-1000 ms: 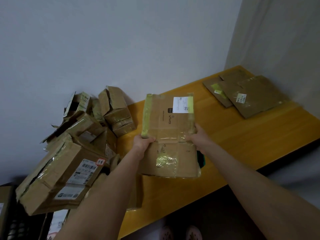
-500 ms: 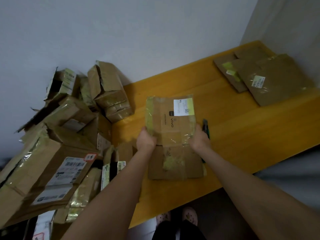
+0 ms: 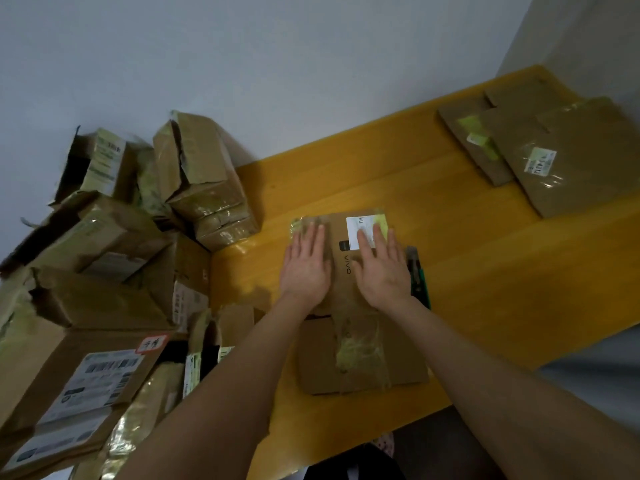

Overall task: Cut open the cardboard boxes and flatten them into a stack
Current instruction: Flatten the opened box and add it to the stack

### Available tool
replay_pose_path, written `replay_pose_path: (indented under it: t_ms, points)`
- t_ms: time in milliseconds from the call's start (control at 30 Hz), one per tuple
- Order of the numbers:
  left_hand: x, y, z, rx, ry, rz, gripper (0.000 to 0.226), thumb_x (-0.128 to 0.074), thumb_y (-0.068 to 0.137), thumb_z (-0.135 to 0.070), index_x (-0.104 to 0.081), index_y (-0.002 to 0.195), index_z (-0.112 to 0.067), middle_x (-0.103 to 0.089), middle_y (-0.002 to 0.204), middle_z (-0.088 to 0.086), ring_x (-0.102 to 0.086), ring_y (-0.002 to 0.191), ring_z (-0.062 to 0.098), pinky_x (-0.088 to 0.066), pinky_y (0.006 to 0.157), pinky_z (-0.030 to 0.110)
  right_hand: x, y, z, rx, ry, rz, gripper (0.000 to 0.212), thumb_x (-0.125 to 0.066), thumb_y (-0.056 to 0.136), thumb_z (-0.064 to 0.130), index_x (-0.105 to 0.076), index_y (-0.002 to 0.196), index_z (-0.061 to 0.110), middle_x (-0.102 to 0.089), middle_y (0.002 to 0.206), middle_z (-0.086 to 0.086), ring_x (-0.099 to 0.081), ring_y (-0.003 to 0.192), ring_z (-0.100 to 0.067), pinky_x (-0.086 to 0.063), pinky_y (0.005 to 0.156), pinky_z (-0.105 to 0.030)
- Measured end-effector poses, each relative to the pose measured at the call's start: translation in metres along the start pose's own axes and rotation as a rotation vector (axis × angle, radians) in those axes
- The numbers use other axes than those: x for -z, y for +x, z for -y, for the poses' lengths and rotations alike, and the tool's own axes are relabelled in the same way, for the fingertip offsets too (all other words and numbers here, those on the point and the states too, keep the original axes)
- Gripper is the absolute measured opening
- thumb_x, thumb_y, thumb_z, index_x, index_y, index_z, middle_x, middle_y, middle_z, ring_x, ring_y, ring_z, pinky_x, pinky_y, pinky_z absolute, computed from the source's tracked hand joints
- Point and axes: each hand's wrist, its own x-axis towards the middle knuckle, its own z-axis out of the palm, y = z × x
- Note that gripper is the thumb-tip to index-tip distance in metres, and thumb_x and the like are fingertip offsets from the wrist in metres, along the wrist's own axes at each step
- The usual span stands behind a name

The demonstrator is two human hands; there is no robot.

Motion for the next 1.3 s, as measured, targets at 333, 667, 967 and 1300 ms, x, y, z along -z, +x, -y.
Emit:
replay_pose_path:
  t_ms: [333,667,967,1300]
  points:
    - [-0.060,0.018,0.006,-0.008,0.113,0.028,0.057,-0.018,0.103,-0.043,0.008,0.153,-0.032,0.017,0.161,-0.002,0.017,0.148,0.025,0.009,0.118,0.045,-0.050,0.021,-0.003,0.085,-0.120,0.009,0.058,-0.015,0.101,0.047,0.008,0.152,0.030,0.021,0.158,-0.006,0.024,0.144,-0.030,0.013,0.115,-0.046]
    - [-0.046,0.024,0.007,-0.031,0.118,0.122,0.057,-0.020,0.104,-0.041,0.003,0.154,-0.030,0.015,0.161,0.002,0.015,0.148,0.027,0.006,0.119,0.048,-0.041,0.029,-0.002,0.086,-0.138,0.068,0.058,-0.015,0.101,0.047,0.009,0.152,0.031,0.021,0.158,-0.007,0.022,0.144,-0.030,0.010,0.116,-0.047]
    - [-0.058,-0.079,-0.010,0.015,0.131,0.103,0.063,-0.026,0.102,-0.040,0.009,0.153,-0.031,0.016,0.161,0.002,0.018,0.147,0.025,0.009,0.119,0.051,-0.042,-0.062,-0.003,0.117,-0.157,0.101,0.062,-0.028,0.101,0.038,0.008,0.152,0.030,0.023,0.157,-0.011,0.022,0.144,-0.029,0.009,0.117,-0.049]
    - [-0.082,-0.086,-0.001,0.028,0.098,0.145,0.058,-0.006,0.097,-0.056,0.024,0.143,-0.037,0.035,0.152,-0.003,0.033,0.140,0.021,0.014,0.115,0.054,-0.069,-0.074,-0.017,0.140,-0.175,0.055,0.057,-0.007,0.097,0.051,0.018,0.145,0.035,0.023,0.156,-0.009,0.025,0.143,-0.026,0.013,0.116,-0.048]
